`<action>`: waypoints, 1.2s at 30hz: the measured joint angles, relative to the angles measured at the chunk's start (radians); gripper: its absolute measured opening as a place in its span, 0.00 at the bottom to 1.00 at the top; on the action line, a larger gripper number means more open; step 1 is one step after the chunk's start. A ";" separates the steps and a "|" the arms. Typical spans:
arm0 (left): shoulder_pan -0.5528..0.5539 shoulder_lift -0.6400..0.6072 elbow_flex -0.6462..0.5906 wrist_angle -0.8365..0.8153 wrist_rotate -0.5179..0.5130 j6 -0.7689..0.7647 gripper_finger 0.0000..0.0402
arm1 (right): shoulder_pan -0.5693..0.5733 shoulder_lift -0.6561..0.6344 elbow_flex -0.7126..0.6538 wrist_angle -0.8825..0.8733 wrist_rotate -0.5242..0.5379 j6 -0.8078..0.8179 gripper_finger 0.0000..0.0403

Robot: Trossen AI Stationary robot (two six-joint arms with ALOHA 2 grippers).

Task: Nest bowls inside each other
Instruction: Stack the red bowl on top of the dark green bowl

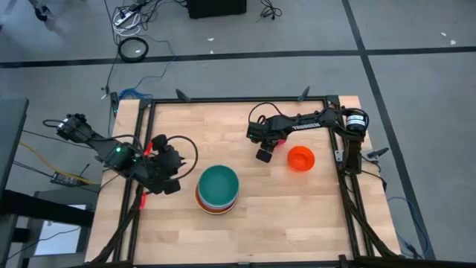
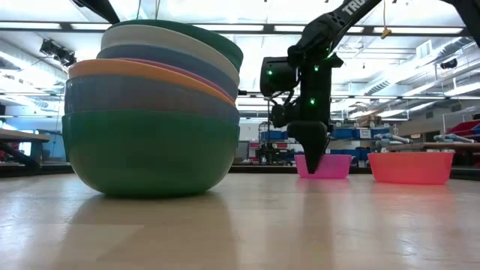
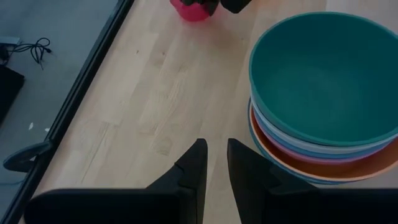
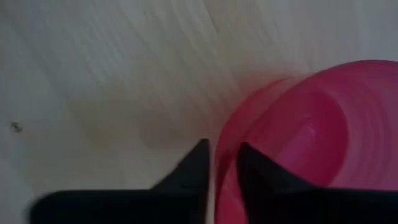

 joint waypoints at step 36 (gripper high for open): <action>0.000 0.000 0.000 0.000 -0.049 -0.002 0.18 | 0.443 -0.271 0.212 0.474 -0.331 -0.007 0.00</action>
